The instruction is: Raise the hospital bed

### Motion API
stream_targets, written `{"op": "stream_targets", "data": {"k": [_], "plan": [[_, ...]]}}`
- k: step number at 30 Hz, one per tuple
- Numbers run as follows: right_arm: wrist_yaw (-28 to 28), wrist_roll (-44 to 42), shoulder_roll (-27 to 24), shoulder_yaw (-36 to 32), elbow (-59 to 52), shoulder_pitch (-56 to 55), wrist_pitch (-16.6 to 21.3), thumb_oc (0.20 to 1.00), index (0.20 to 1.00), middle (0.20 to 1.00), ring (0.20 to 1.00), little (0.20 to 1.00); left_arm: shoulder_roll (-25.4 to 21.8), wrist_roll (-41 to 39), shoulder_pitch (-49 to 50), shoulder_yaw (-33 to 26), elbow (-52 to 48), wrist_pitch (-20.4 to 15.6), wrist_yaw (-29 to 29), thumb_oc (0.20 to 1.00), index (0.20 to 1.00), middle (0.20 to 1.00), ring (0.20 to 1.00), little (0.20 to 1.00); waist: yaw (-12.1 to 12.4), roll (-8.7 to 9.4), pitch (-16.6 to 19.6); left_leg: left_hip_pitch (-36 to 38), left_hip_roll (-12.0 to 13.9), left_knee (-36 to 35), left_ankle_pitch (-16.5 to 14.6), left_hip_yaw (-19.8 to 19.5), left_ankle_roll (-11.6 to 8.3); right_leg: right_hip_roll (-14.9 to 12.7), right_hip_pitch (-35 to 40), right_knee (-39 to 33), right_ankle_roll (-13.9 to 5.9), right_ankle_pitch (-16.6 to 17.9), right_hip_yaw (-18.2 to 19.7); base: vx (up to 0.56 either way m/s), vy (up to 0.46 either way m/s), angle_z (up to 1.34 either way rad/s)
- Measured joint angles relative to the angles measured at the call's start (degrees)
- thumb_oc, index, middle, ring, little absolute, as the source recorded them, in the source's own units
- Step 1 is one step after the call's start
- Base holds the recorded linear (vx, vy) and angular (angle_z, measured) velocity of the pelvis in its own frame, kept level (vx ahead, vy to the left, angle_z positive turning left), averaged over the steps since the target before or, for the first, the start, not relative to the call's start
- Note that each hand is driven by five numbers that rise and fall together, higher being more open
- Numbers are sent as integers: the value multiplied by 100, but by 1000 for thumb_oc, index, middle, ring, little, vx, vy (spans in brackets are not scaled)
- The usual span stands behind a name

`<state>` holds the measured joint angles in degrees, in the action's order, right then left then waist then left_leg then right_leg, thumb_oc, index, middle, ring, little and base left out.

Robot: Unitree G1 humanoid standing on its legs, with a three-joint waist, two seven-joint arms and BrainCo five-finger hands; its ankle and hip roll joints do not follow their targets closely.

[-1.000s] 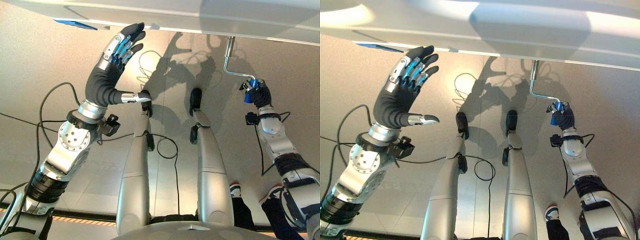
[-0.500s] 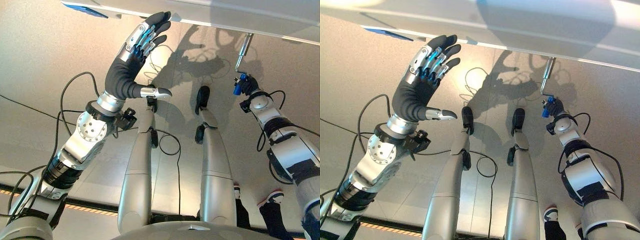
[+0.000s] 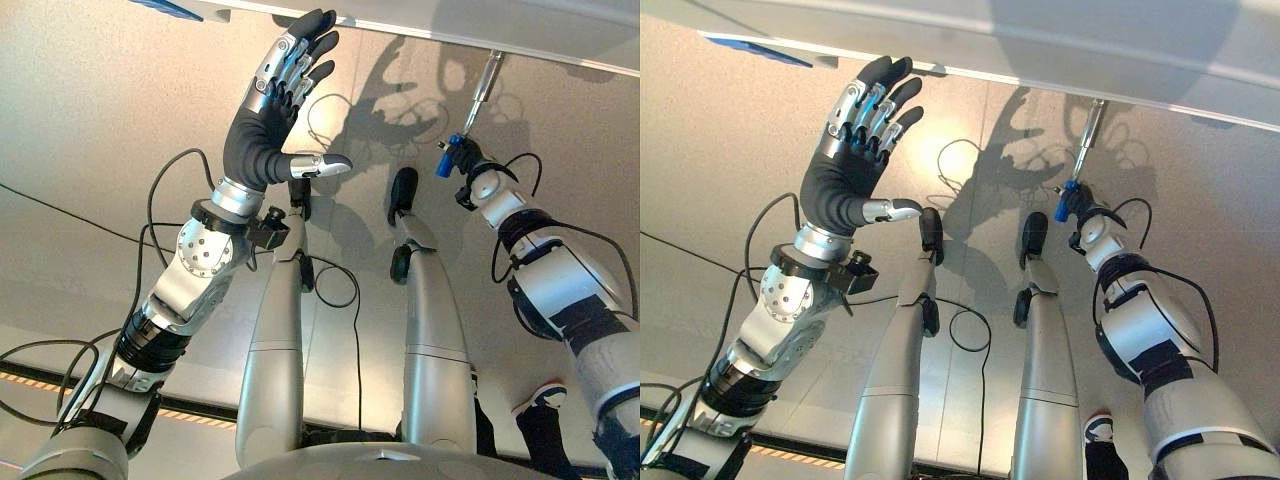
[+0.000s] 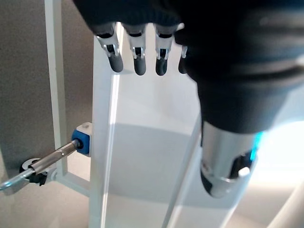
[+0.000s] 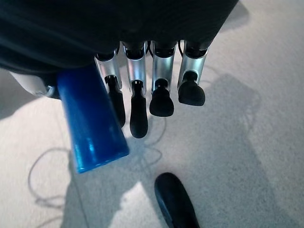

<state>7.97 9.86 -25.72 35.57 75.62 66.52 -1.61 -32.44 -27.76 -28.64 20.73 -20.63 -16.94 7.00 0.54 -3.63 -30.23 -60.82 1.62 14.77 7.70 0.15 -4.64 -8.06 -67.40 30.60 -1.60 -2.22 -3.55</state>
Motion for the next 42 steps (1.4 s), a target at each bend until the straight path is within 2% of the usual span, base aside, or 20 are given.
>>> {"op": "stream_targets", "data": {"k": [1, 7, 21, 23, 25, 27, 29, 30, 31, 32, 36, 42], "plan": [[-3, 120, 1, 230, -226, -15, -100, 200, 200, 200, 200, 200, 5, 0, 1, -22, 0, 3, 35, 1000, 1000, 1000, 1000, 1000, -12, 0, 0, -4, 23, 1, -3, -1, -15, 11, -10, 2, 13, -4, -21, 0, 18, -4], [-160, 482, -7, 372, -954, -82, -266, 200, 200, 200, 200, 200, 100, -1, 32, -245, 13, 7, 158, 1000, 1000, 1000, 1000, 1000, -27, -13, 2, -26, 82, 3, 10, 4, -55, 64, -50, 28, 73, -3, -32, -1, 5, -1], [-342, 447, 153, 359, -2055, -281, -265, 200, 200, 200, 200, 200, 146, -10, 117, -240, 35, -59, 305, 1000, 1000, 1000, 1000, 1000, -18, -92, 1, 40, 140, 28, 22, 66, -79, 104, -51, 100, 117, 16, -12, 2, 5, -1], [-286, 173, 128, 324, -2390, -427, -264, 200, 200, 200, 200, 200, 152, -11, 131, -227, 36, -88, 307, 1000, 1000, 1000, 1000, 1000, -25, -95, -1, 47, 143, 29, 25, 65, -88, 106, -51, 118, 138, 2, -17, 0, 0, 0], [-136, -118, 53, 246, -3035, -756, -153, 200, 200, 200, 200, 200, 149, -10, 132, -222, 35, -120, 317, 1000, 1000, 1000, 1000, 1000, -28, -99, -2, 48, 148, 30, 23, 59, -92, 109, -51, 124, 143, -5, -24, 0, 0, 0], [-112, -591, -334, 204, -4001, -1223, 51, 200, 200, 200, 200, 200, 109, -2, 147, -217, 35, -158, 328, 1000, 1000, 1000, 1000, 1000, -11, -124, -7, 40, 148, 29, 17, 58, -102, 107, -56, 122, 139, -12, -24, 0, 0, 0], [-101, -1192, -829, 16, -5120, -1917, 352, 200, 200, 200, 200, 200, -64, 2, 179, -181, 36, -230, 339, 1000, 1000, 1000, 1000, 1000, 2, -145, -8, 30, 135, 27, 11, 60, -106, 93, -61, 122, 147, -19, -26, 0, 0, 0], [-92, -1335, -938, -94, -5541, -2163, 408, 200, 200, 200, 200, 200, -135, 3, 187, -179, 26, -254, 339, 1000, 1000, 1000, 1000, 1000, 10, -146, -8, 23, 129, 19, 11, 65, -106, 88, -70, 122, 145, -23, -26, -2, -10, 3], [-17, -1441, -1020, -199, -5982, -2465, 683, 200, 200, 200, 200, 200, -297, 4, 246, -212, 25, -274, 362, 1000, 1000, 1000, 1000, 1000, -38, -147, -8, 14, 119, 16, 11, 60, -105, 74, -71, 122, 151, -20, -31, -1, -11, 4], [-4, -1579, -1158, -351, -6275, -2663, 793, 200, 200, 200, 200, 200, -436, 22, 250, -195, 11, -286, 379, 1000, 1000, 1000, 1000, 1000, -100, -147, -8, 14, 104, 10, 11, 61, -105, 65, -71, 125, 146, -26, -29, -3, -7, 4], [3, -1864, -1369, -811, -7022, -3467, 1163, 200, 200, 200, 200, 200, -737, 228, 398, -267, -28, -377, 377, 1000, 1000, 1000, 1000, 1000, -140, -147, -9, 24, 83, 6, 5, 55, -94, 36, -53, 122, 125, -38, -24, -3, 2, 3], [-59, -2334, -1323, -1644, -7719, -4491, 1407, 200, 200, 200, 200, 200, -985, 231, 952, -729, -87, -481, 278, 1000, 1000, 1000, 1000, 1000, -173, -134, -17, 152, 66, 4, -16, 54, -59, 6, 119, 67, 84, -45, -25, 2, -4, 1]]}}
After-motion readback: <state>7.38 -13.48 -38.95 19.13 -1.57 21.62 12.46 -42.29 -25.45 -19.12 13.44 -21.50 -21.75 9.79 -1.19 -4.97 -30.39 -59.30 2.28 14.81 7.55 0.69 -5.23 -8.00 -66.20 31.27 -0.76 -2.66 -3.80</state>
